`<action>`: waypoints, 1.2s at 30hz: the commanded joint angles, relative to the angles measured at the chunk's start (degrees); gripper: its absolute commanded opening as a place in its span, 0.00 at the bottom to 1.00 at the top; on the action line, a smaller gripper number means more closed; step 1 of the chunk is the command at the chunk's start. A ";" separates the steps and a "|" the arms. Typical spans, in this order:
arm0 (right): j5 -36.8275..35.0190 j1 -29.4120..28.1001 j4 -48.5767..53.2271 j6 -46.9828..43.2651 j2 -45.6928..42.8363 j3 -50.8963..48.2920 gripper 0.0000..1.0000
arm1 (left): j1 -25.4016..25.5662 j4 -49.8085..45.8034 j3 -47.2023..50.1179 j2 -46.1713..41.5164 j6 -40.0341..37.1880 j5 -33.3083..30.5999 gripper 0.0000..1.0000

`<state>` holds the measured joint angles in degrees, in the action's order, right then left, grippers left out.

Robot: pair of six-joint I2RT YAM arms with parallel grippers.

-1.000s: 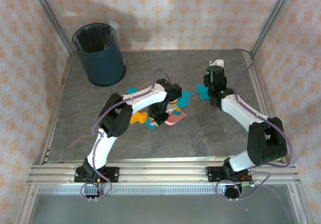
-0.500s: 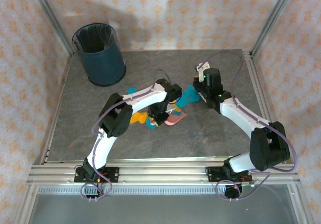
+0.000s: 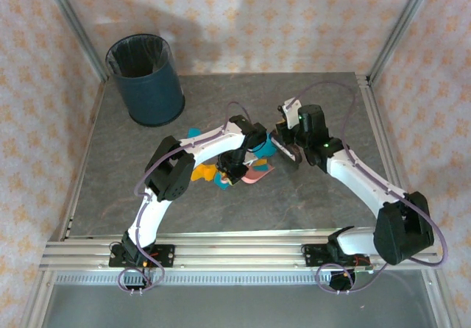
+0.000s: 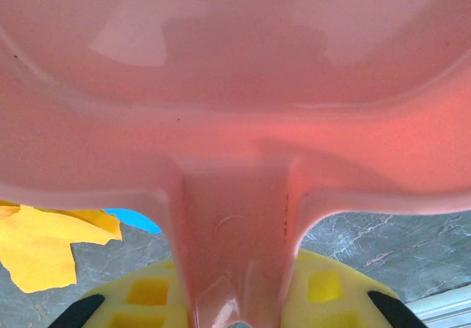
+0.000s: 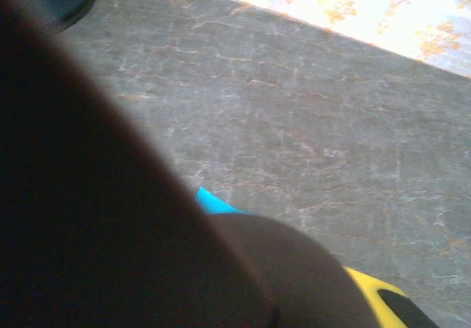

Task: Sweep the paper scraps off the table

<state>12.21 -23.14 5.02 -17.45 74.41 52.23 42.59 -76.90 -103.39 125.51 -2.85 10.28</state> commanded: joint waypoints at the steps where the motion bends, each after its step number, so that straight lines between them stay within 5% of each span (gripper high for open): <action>1: 4.41 -0.98 6.73 2.04 -2.19 -1.67 0.00 | -0.40 -0.96 -0.62 -0.53 1.13 -0.03 0.00; 16: 4.12 -1.95 11.70 3.73 -10.94 -2.05 0.00 | -0.27 -0.99 -0.32 -0.83 1.89 -1.13 0.00; 28: -18.07 -1.93 2.49 11.07 -12.65 -2.90 0.00 | -0.25 -0.45 1.74 -2.73 0.92 -0.31 0.00; 36: -22.74 -1.98 -7.49 13.33 -3.74 -1.66 0.00 | 0.13 -0.83 1.90 -2.44 -0.22 0.22 0.00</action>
<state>-6.79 -24.82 4.49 -5.85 68.27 49.67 42.65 -76.66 -102.32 125.08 -2.02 10.26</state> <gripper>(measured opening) 0.259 0.230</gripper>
